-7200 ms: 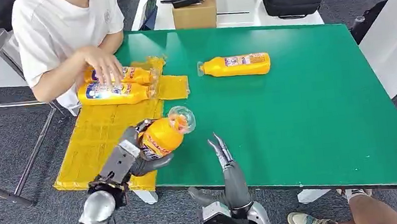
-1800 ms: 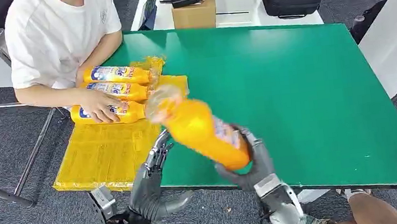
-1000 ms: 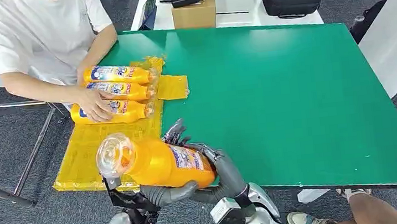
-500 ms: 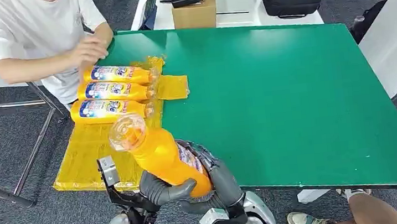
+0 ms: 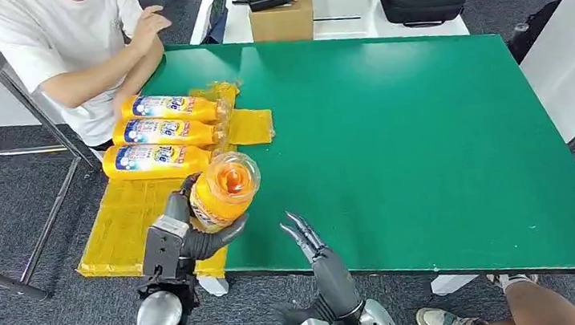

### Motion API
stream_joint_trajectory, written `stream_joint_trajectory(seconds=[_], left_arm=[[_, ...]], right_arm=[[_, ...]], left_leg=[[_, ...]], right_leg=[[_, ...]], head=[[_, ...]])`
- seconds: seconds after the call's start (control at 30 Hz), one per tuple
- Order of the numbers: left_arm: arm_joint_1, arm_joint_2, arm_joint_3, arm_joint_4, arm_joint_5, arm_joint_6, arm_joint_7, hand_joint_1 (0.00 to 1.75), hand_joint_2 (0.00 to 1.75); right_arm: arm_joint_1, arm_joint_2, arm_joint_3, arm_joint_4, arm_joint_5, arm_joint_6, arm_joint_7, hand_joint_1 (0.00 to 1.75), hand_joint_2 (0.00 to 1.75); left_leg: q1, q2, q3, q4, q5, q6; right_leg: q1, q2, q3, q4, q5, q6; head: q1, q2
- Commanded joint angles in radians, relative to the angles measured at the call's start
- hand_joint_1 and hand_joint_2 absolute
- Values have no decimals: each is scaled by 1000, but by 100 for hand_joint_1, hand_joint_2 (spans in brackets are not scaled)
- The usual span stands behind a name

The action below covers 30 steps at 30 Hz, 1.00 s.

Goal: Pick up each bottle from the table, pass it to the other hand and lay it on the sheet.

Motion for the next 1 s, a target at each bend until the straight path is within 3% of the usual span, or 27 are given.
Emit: stream_joint_trajectory(seconds=[0.03, 0.1, 0.23, 0.37, 0.53, 1.0], left_arm=[[-99, 61, 115, 100, -68, -21, 11, 175, 175], [-99, 61, 115, 100, -68, -21, 11, 175, 175], [-157, 142, 36, 145, -331, -44, 97, 175, 175], [-310, 248, -63, 425, -640, -100, 162, 175, 175], [-414, 240, -66, 711, -717, -82, 144, 175, 175], [-469, 220, -59, 855, -744, -145, 178, 175, 175]], right_arm=[[-15, -25, -25, 4, 4, 24, 9, 0, 0], [-15, -25, -25, 4, 4, 24, 9, 0, 0], [-17, -27, -37, -1, 1, 42, -2, 0, 0], [-47, -18, -44, 9, -15, 88, -26, 0, 0], [-77, -1, -27, 51, -27, 113, -38, 0, 0], [-90, -9, -19, 57, -41, 116, -46, 0, 0]], left_leg=[[1, 1, 4, -1, -1, -1], [1, 1, 5, -1, -1, -1], [1, 0, 4, 0, -1, -1], [0, -1, 3, -1, 0, -1], [1, 0, 3, -1, 1, -1], [2, 1, 7, 0, -1, -2]], right_leg=[[1, 0, 4, -1, -1, -2], [1, 0, 5, -1, -1, -2], [1, -1, 5, -1, -2, -2], [0, -2, 3, -1, -1, -2], [1, -1, 3, -1, 0, -2], [3, -1, 8, 0, -1, -3]], head=[[0, 0], [0, 0], [1, 0], [0, 0], [0, 0], [1, 0]])
